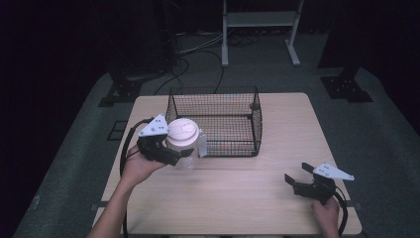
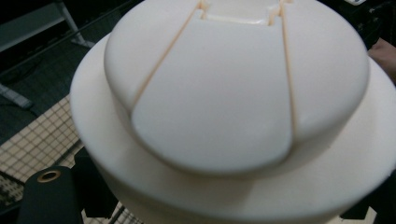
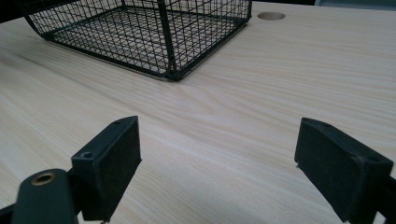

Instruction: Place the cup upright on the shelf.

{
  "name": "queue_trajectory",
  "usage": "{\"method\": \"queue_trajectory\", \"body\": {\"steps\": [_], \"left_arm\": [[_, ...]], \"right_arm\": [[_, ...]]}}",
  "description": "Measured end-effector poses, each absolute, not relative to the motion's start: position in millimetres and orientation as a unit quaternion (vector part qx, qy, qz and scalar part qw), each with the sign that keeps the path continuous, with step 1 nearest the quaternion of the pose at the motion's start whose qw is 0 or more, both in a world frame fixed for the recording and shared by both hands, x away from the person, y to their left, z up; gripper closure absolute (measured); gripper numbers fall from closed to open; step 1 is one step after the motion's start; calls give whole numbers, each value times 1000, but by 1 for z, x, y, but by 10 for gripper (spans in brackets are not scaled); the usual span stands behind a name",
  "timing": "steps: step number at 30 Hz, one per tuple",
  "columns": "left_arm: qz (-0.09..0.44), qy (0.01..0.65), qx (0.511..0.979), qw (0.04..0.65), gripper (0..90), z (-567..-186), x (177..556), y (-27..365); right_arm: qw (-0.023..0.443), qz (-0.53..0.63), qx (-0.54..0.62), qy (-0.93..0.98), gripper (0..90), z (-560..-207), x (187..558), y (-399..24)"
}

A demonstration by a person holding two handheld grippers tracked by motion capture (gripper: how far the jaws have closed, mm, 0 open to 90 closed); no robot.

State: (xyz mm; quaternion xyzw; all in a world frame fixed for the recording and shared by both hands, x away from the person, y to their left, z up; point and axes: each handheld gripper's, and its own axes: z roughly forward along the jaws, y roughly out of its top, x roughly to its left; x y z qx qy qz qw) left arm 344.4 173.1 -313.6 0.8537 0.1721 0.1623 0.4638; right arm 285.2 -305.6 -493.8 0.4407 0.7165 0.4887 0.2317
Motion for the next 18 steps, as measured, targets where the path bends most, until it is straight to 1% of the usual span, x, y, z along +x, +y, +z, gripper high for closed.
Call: {"method": "queue_trajectory", "body": {"steps": [18], "left_arm": [[170, 128, 869, 447, 153, -268, 374, 118]], "right_arm": [[232, 490, 441, 715, 135, -494, 285, -306]]}}
